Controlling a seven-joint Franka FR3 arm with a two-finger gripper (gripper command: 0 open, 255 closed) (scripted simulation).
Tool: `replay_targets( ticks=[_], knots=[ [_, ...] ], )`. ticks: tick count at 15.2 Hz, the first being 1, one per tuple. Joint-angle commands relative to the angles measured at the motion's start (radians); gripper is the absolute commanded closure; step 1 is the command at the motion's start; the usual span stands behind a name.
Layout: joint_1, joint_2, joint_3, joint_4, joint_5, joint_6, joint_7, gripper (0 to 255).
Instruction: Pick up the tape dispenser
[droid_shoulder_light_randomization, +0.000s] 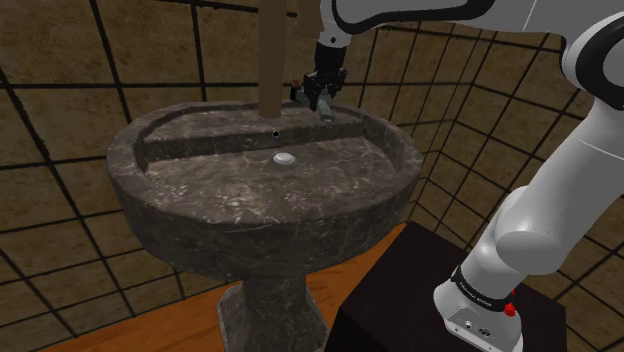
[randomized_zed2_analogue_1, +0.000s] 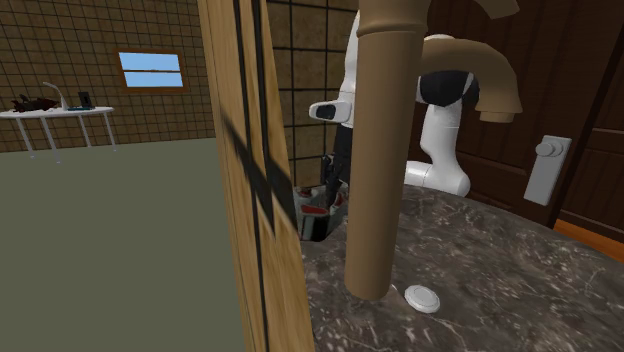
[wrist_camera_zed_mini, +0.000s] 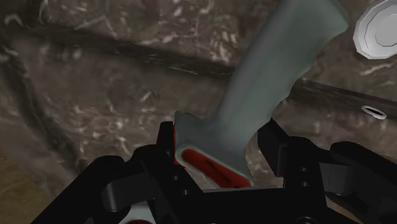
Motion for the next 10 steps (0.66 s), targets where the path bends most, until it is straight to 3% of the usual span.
replay_targets(
  ticks=[1,10],
  knots=[
    [0.001,0.004,0.001,0.034,0.0,-0.03,0.0,255],
    [0.002,0.024,0.003,0.154,-0.001,-0.13,-0.008,255]
  ],
)
